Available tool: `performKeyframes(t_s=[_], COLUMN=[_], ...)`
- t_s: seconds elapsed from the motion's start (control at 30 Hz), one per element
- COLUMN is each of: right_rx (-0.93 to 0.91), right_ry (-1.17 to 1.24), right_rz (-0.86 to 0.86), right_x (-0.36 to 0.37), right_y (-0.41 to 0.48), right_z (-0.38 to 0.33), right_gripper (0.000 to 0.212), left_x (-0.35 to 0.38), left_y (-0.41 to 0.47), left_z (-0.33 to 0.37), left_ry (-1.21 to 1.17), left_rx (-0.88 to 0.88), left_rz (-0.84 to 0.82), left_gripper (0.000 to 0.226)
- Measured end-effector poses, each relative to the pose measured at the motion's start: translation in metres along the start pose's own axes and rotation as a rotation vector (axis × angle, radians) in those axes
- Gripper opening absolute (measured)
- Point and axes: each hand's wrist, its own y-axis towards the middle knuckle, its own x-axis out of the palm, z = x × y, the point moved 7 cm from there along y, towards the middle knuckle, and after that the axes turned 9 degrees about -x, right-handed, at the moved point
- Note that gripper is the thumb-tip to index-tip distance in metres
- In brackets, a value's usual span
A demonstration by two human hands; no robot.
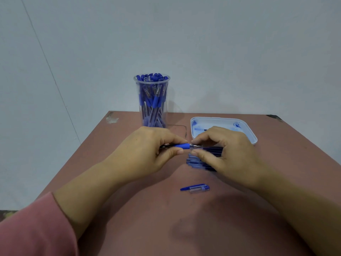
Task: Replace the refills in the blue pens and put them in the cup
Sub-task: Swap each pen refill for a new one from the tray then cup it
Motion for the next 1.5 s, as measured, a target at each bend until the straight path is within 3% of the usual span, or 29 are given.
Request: performKeyframes(t_s=[0.13,0.23,0.4,0.47,0.63,0.8,0.9,1.0,1.17,1.3,1.5], right_rx=[0.055,0.008,0.041,0.057,0.010,-0.024,-0.038,-0.029,0.040,0.051,0.105], right_ry=[0.018,-0.019,-0.011,-0.024,-0.122,-0.304,-0.378,-0.341,-0.203,-0.163,-0.128], right_rz=[-0.027,0.011,-0.027,-0.042,-0.035,-0.078,-0.128,-0.116,-0.100,-0.084,-0.131], right_x=[0.002,0.002,0.004,0.006,0.007,0.007,0.012,0.008,0.002,0.000,0.002], right_y=[0.000,0.001,0.002,0.002,0.004,0.003,0.005,0.004,0.000,-0.001,-0.001], right_z=[0.001,-0.002,-0.003,-0.003,-0.005,-0.009,-0.012,-0.013,-0.013,-0.011,-0.009], right_gripper=[0.026,0.011,0.013,0.023,0.012,0.030,0.030,0.017,0.027,0.011,0.028], left_x=[-0.003,-0.003,-0.002,-0.003,0.000,0.001,0.002,0.004,0.005,0.006,0.005], left_y=[0.001,0.001,0.000,0.000,-0.002,0.001,0.000,0.000,0.000,0.000,0.001], left_z=[-0.002,-0.001,0.000,0.002,0.000,-0.002,-0.003,-0.005,-0.003,-0.001,-0.001], left_ry=[0.093,0.135,0.208,0.224,0.210,0.151,0.159,0.139,0.113,0.121,0.100], left_rx=[0.008,0.023,0.029,0.025,-0.027,-0.069,-0.067,-0.077,-0.056,-0.054,-0.050], left_rz=[0.019,0.031,0.054,0.069,0.059,0.040,0.032,0.014,0.003,-0.005,0.005], left_gripper=[0.033,0.035,0.042,0.043,0.045,0.042,0.046,0.042,0.042,0.046,0.043])
